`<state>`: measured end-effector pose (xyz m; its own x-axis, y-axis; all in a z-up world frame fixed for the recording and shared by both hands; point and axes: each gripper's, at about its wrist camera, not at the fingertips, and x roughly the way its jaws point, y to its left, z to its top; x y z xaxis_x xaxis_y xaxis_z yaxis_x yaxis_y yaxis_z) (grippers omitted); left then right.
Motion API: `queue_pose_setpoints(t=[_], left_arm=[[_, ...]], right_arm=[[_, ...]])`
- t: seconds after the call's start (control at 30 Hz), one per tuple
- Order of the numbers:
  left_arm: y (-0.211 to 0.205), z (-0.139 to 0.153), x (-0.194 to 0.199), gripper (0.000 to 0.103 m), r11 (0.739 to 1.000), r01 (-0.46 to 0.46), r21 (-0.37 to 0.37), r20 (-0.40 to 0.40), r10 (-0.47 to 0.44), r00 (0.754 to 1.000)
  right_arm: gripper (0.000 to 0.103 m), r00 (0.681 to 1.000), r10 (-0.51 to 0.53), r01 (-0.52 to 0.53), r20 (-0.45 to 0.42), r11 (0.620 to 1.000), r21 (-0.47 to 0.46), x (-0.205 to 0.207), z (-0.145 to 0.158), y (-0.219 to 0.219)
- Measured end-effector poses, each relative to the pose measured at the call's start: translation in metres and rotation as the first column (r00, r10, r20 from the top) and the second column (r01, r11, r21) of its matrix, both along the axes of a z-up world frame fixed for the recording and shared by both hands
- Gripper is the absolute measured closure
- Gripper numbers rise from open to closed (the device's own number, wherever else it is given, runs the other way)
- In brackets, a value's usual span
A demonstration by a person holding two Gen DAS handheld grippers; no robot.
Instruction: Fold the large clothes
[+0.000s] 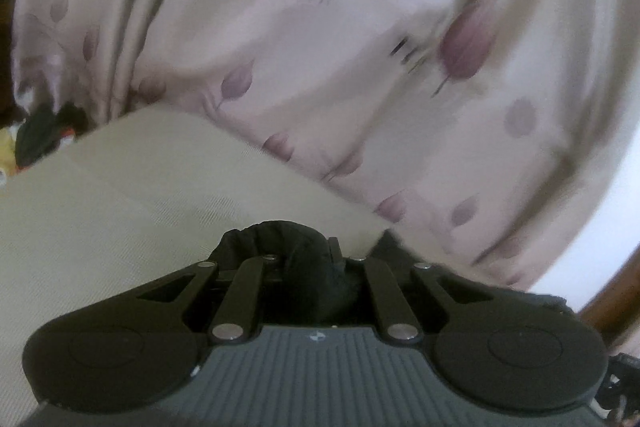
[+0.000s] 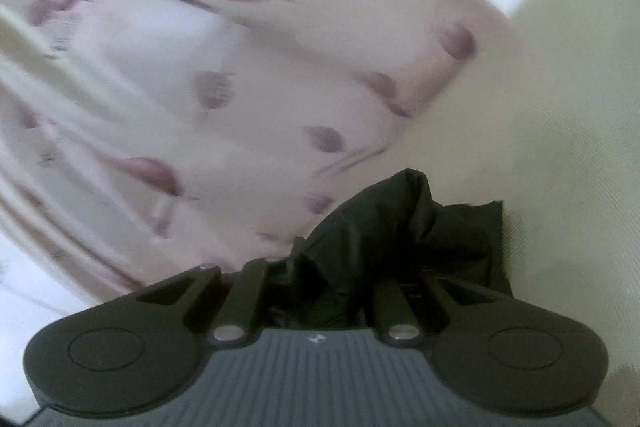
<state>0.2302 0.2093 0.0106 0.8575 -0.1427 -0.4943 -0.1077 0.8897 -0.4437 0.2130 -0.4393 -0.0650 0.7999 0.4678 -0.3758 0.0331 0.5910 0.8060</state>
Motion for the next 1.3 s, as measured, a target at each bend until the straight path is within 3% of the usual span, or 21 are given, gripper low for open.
queue_pose_setpoints(t=[0.13,0.23,0.33,0.5,0.6,0.63,0.7,0.73,0.77,0.87,0.93,1.03,1.1,1.17,1.2,1.23,1.27,1.3], left_arm=[[-0.006,-0.038,0.032,0.085,1.000,-0.009,0.024,-0.047,0.010,0.999],[-0.011,-0.050,0.038,0.080,0.997,-0.004,0.074,-0.041,0.007,0.999],[-0.013,-0.056,0.039,0.077,0.996,0.006,0.094,-0.037,-0.003,0.999],[-0.007,-0.058,0.034,0.066,1.000,-0.002,0.018,-0.019,0.003,1.000],[-0.009,-0.051,0.027,0.044,1.000,-0.006,-0.016,0.013,0.006,1.000],[-0.012,-0.048,0.025,0.034,1.000,-0.005,-0.014,0.030,0.005,1.000],[-0.019,-0.039,0.018,0.024,1.000,-0.007,0.019,0.072,0.006,0.997],[-0.020,-0.035,0.014,0.008,0.999,-0.007,0.031,0.095,0.004,0.995],[-0.022,-0.030,0.011,0.000,0.999,-0.021,0.042,0.118,0.016,0.993],[-0.026,-0.015,0.000,0.000,0.989,-0.099,0.114,0.200,0.074,0.977],[-0.025,-0.009,0.000,0.000,0.990,-0.085,0.110,0.186,0.064,0.981],[-0.028,-0.006,-0.003,0.000,0.991,-0.073,0.111,0.166,0.054,0.985],[-0.035,-0.006,-0.003,0.001,0.990,-0.049,0.132,0.153,0.029,0.988],[-0.052,-0.007,-0.003,0.011,0.982,-0.009,0.190,0.150,-0.020,0.988],[-0.061,-0.008,-0.002,0.018,0.971,0.005,0.237,0.138,-0.039,0.990],[-0.071,-0.009,0.003,0.037,0.960,0.037,0.277,0.113,-0.071,0.991],[-0.080,-0.011,0.011,0.060,0.953,0.082,0.290,0.080,-0.110,0.991],[-0.086,-0.015,0.018,0.069,0.952,0.118,0.284,0.044,-0.136,0.990]], right_arm=[[0.092,0.998,-0.017,0.017,-0.064,1.000,-0.002,0.036,-0.037,0.003],[0.092,0.997,-0.033,0.035,-0.075,0.999,0.022,0.050,-0.056,0.005],[0.092,0.996,-0.039,0.038,-0.079,0.999,-0.014,0.057,-0.061,0.010],[0.092,0.994,-0.070,0.066,-0.087,0.997,-0.039,0.063,-0.070,0.018],[0.091,0.994,-0.076,0.077,-0.082,0.997,0.006,0.062,-0.072,0.015],[0.089,0.993,-0.080,0.083,-0.085,0.996,0.031,0.061,-0.073,0.013],[0.083,0.994,-0.076,0.081,-0.074,0.995,0.062,0.059,-0.071,0.010],[0.077,0.995,-0.072,0.076,-0.062,0.995,0.068,0.058,-0.070,0.009],[0.074,0.996,-0.075,0.079,-0.056,0.995,0.065,0.056,-0.067,0.009],[0.057,0.994,-0.103,0.105,-0.042,0.993,0.048,0.052,-0.059,0.008],[0.019,0.992,-0.124,0.124,-0.005,0.990,0.062,0.047,-0.052,0.007],[0.014,0.990,-0.131,0.128,0.058,0.990,0.055,0.035,-0.031,0.008],[0.014,0.990,-0.096,0.099,0.105,0.995,-0.032,0.027,-0.012,0.015],[0.015,0.991,-0.044,0.068,0.130,0.980,-0.188,0.020,0.008,0.029],[0.022,0.991,-0.004,0.040,0.131,0.961,-0.275,0.020,0.015,0.037],[0.046,0.992,0.041,0.008,0.118,0.922,-0.386,0.021,0.022,0.049],[0.060,0.993,0.076,-0.024,0.092,0.883,-0.468,0.023,0.025,0.059],[0.076,0.992,0.108,-0.059,0.062,0.848,-0.526,0.027,0.026,0.069]])
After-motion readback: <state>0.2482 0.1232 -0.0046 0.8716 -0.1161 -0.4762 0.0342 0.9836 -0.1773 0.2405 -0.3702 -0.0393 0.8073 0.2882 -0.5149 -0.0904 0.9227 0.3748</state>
